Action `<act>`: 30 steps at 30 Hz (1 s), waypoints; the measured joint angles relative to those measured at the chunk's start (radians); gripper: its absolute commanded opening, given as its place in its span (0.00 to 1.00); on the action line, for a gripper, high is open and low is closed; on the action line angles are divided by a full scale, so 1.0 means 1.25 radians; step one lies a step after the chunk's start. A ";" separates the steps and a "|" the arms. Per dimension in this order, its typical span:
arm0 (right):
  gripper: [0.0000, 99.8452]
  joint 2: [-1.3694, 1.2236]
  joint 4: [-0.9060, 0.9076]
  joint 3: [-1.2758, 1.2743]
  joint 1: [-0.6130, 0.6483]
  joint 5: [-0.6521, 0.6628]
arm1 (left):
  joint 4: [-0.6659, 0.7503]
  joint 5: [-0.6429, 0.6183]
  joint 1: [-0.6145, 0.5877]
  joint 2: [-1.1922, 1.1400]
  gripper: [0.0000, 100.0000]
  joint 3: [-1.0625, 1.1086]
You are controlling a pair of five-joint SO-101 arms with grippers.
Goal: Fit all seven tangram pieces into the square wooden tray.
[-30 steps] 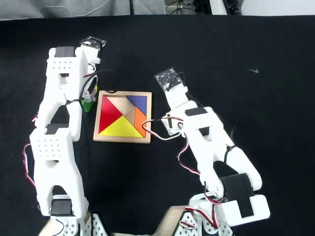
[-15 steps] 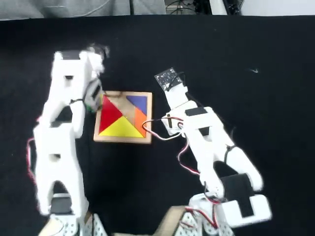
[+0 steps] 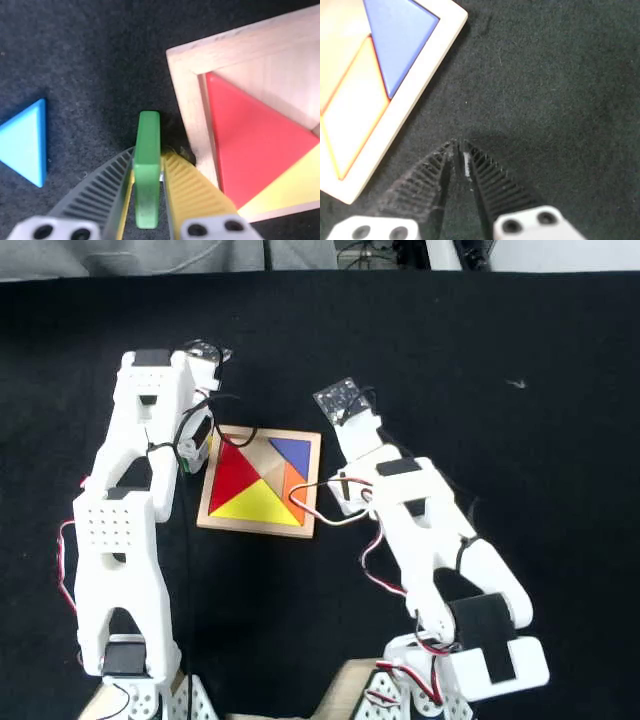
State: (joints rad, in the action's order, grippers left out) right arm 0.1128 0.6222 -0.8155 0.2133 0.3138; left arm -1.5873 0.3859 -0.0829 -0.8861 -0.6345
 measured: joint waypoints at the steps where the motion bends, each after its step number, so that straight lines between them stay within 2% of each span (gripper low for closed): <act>1: 0.01 0.000 0.000 0.000 0.000 0.000 | -0.012 0.000 0.000 -0.001 0.03 -0.014; 9: 0.01 0.000 0.000 0.000 0.000 0.000 | -0.115 0.000 -0.004 -0.012 0.03 -0.171; 15: 0.01 0.000 0.000 0.000 0.000 0.000 | -0.128 0.000 -0.004 -0.011 0.03 -0.193; 20: 0.01 0.000 0.000 0.000 -0.049 0.000 | -0.128 0.000 0.052 0.072 0.03 -0.102; 26: 0.01 0.000 0.000 0.000 -0.070 -0.032 | -0.122 0.000 0.196 0.234 0.03 0.052; 30: 0.01 0.000 0.000 0.000 -0.070 -0.034 | -0.038 0.048 0.238 0.264 0.03 0.107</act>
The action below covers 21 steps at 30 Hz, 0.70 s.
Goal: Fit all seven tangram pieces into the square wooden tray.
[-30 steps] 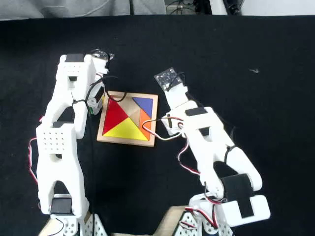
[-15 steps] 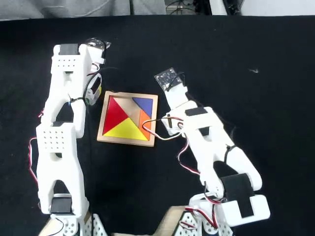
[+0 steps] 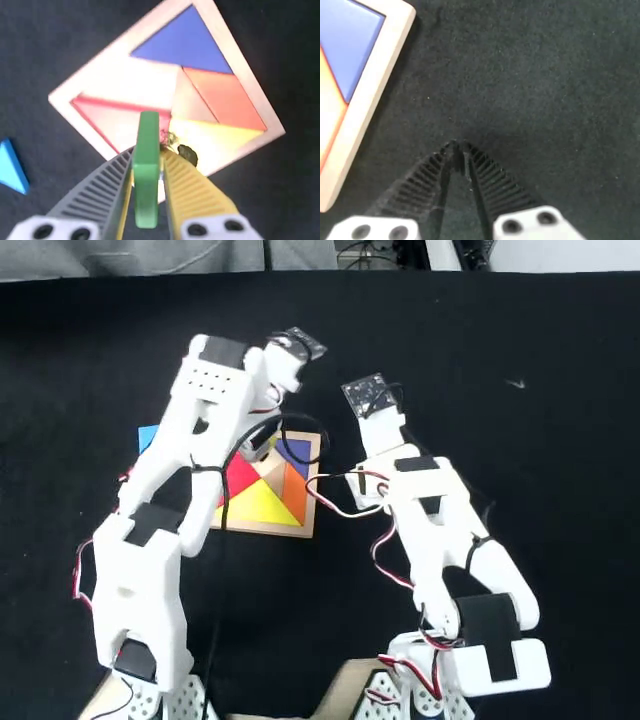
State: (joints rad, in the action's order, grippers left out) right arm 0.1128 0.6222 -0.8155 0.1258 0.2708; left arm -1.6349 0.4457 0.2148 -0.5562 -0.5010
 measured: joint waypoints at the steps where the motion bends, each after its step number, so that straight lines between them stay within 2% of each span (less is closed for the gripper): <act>1: 0.01 0.000 0.000 0.000 0.000 0.000 | 0.023 0.010 0.000 0.000 0.03 0.011; 7: 0.01 0.000 0.000 0.000 0.000 0.000 | 0.090 0.021 0.014 -0.076 0.03 0.020; 12: 0.01 0.000 0.000 0.000 0.000 0.000 | 0.095 0.026 0.044 -0.134 0.03 -0.001; 21: 0.01 0.000 0.000 0.000 0.000 -0.001 | 0.097 0.026 0.041 -0.164 0.04 -0.022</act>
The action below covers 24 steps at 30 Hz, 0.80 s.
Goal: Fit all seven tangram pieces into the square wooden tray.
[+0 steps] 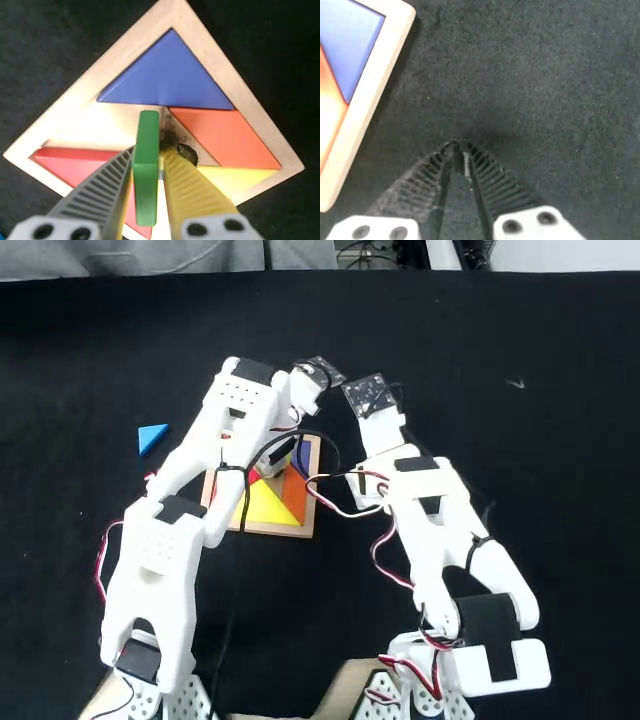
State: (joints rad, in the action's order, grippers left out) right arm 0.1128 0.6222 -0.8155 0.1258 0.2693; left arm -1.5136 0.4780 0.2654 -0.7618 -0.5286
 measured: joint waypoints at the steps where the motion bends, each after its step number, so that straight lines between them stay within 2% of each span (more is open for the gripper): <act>1: 0.01 0.000 0.000 0.000 0.000 0.000 | 0.000 0.000 0.000 0.000 0.06 0.000; 5: 0.01 0.000 0.000 0.000 0.000 0.000 | 0.000 0.000 0.000 -0.007 0.18 0.000; 7: 0.01 0.000 0.000 0.000 0.000 0.000 | 0.001 0.000 -0.002 -0.007 0.21 -0.001; 17: 0.01 0.000 0.000 0.000 0.000 0.000 | -0.001 0.000 0.000 -0.011 0.21 -0.049; 24: 0.01 0.000 0.000 0.000 0.000 0.000 | -0.021 0.000 -0.047 -0.012 0.21 -0.125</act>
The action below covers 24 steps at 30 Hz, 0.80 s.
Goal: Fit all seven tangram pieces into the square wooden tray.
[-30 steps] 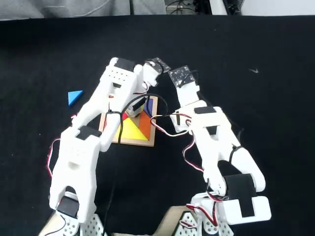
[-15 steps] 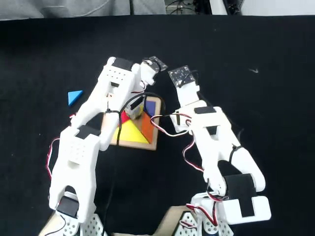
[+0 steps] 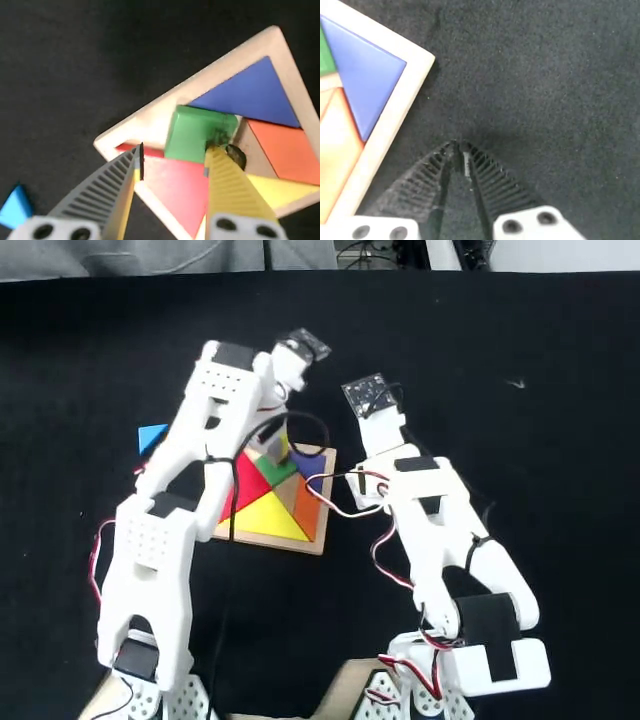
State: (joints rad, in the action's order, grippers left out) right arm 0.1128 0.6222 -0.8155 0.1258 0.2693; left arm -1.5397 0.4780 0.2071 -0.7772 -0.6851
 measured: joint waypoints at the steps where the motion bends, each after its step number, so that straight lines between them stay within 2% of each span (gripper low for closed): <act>1: 0.01 0.000 0.000 0.000 0.000 0.000 | -0.022 0.002 -0.001 0.000 0.21 -0.023; 6: 0.01 0.000 0.000 0.000 0.000 0.000 | -0.083 0.037 -0.010 0.000 0.21 -0.125; 11: 0.01 0.000 0.000 0.000 0.000 0.000 | 0.002 0.037 -0.049 -0.059 0.21 -0.135; 17: 0.01 0.000 0.000 0.000 0.000 0.000 | 0.006 0.037 -0.045 -0.139 0.21 -0.134; 24: 0.01 0.000 0.000 0.000 0.000 0.000 | -0.096 0.034 -0.017 -0.147 0.21 -0.207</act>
State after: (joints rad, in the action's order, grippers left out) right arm 0.1128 0.6222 -0.8155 0.1258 0.2693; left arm -1.6594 0.5209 0.1857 -0.9613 -0.9444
